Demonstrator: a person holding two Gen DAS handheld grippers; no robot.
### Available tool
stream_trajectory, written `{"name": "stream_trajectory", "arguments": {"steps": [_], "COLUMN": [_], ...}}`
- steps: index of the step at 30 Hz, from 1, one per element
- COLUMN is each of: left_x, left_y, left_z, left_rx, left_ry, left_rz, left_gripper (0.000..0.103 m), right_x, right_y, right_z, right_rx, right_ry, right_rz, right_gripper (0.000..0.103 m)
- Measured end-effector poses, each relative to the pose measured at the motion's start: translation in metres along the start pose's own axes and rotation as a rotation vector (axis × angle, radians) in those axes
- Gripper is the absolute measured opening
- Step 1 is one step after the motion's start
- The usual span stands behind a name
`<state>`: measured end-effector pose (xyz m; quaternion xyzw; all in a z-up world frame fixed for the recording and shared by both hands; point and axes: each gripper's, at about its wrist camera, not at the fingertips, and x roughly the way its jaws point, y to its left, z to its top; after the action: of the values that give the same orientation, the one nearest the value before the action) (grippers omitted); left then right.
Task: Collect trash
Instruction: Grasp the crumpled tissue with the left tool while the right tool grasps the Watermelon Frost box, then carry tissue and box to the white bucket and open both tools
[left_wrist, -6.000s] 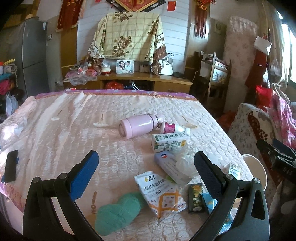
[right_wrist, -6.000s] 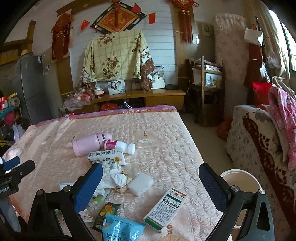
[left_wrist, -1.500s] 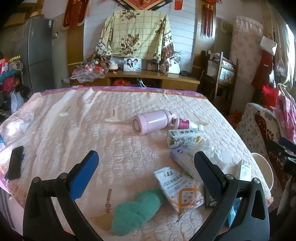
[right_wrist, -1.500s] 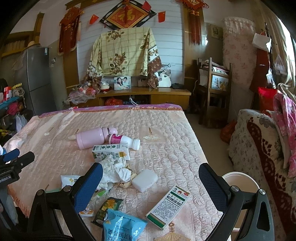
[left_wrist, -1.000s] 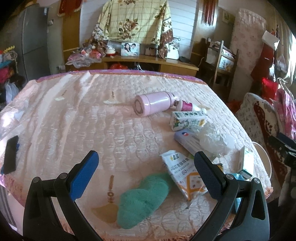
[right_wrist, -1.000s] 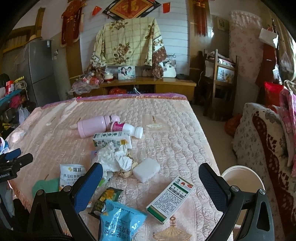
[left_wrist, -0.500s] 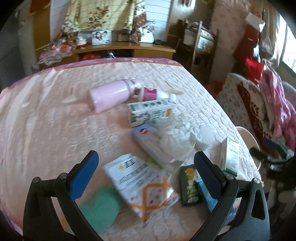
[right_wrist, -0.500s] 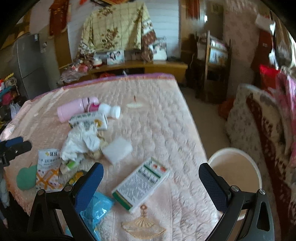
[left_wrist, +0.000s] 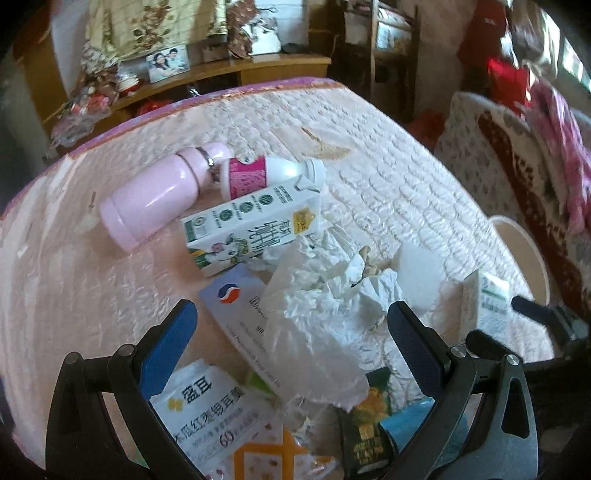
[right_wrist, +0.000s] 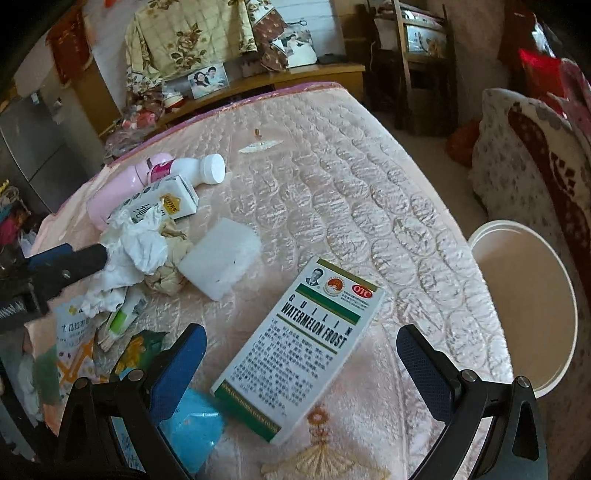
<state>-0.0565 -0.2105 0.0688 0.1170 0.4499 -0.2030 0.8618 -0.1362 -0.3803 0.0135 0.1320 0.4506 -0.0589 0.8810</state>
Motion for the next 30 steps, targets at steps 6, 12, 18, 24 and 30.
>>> {"name": "stream_trajectory", "arguments": {"steps": [6,12,18,24,30], "left_x": [0.011,-0.010,-0.049,-0.061,-0.058], "left_y": [0.005,0.016,0.015,-0.021,-0.074], "left_z": [-0.008,-0.010,-0.002,0.006,0.014], "left_rx": [-0.016,-0.040,-0.041,-0.002,0.059], "left_ry": [0.065,0.041,-0.018,-0.023,-0.008], "left_rz": [-0.075,-0.107,-0.164,-0.238,-0.289], "left_gripper": [0.041,0.019,0.019,0.019,0.019], "right_x": [0.014,0.011,-0.014,-0.043,-0.067], "right_y": [-0.006,-0.012,-0.015,-0.029,-0.069], "right_z": [0.002,0.000,0.000,0.004,0.004], "right_rx": [0.035,0.039,0.003,0.002,0.035], "right_ry": [0.024,0.033,-0.009,-0.058,-0.088], "right_rz": [0.027,0.033,0.036,0.035,-0.016], "right_gripper": [0.086,0.065,0.061,0.060,0.059]}}
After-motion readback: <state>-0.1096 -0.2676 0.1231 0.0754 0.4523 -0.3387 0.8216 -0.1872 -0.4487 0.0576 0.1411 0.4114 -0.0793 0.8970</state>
